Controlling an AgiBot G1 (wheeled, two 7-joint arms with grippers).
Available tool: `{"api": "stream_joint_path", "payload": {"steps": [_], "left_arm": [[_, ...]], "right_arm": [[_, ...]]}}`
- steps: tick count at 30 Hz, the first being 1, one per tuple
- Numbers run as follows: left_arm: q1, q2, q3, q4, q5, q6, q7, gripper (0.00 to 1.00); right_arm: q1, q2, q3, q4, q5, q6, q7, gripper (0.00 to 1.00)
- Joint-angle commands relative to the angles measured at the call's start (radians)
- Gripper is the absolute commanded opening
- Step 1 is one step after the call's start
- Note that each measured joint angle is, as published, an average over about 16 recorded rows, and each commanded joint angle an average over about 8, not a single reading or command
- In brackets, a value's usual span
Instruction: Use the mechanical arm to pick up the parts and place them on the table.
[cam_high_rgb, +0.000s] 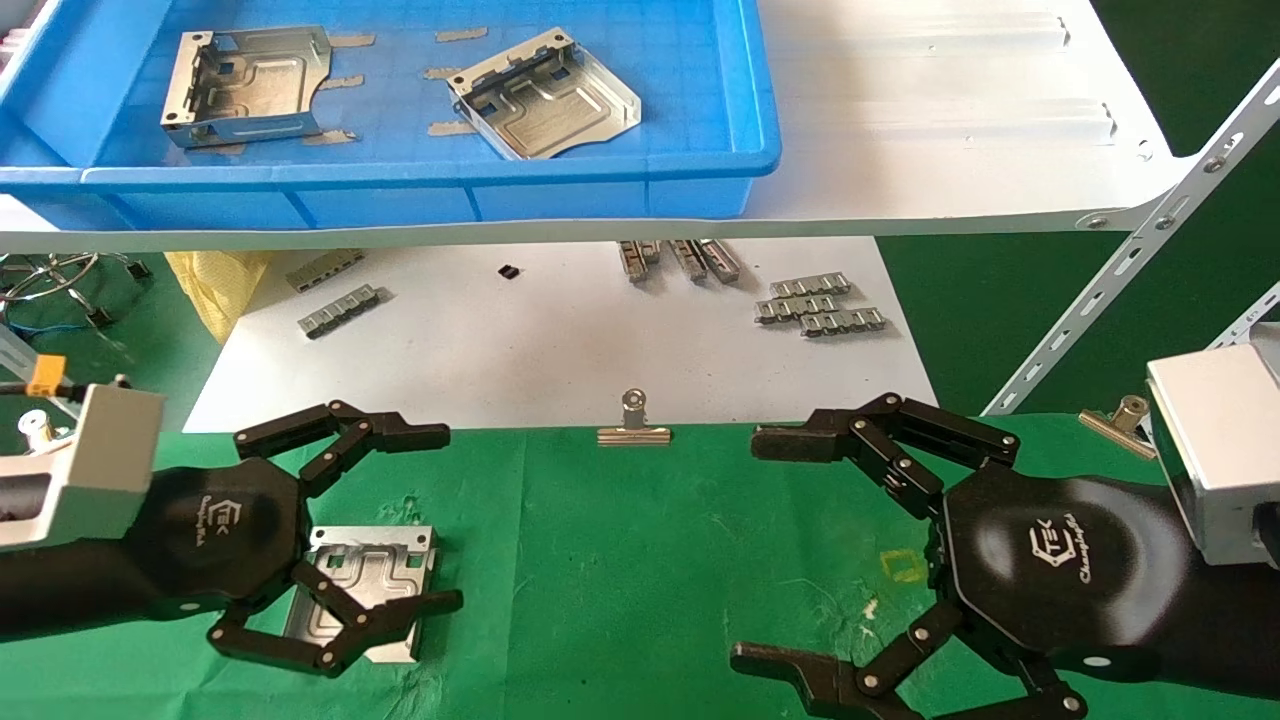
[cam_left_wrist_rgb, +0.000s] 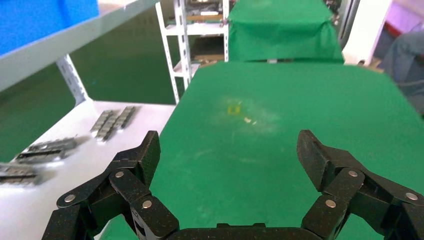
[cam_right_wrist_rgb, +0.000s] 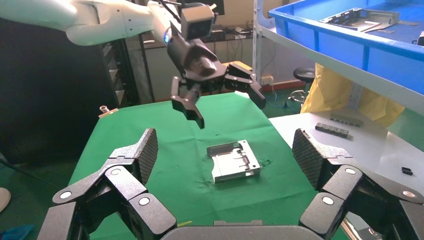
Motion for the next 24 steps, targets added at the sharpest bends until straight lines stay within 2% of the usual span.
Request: {"api": "stream_joint_path", "payload": {"steps": [1,17,24], "left_arm": [[0.015,-0.003,-0.022,-0.031,-0.006,-0.003,-0.031,1.00],[0.130,-0.029,-0.190,-0.276,-0.051,-0.026,-0.272,1.00],[0.156,-0.035,-0.230,-0.334,-0.063,-0.031,-0.318,1.00]], "right_arm": [[0.000,0.000,0.000,0.000,0.000,0.000,0.000,1.00],[0.000,0.000,0.000,0.000,0.000,0.000,0.000,1.00],[0.000,0.000,0.000,0.000,0.001,0.001,0.000,1.00]]}}
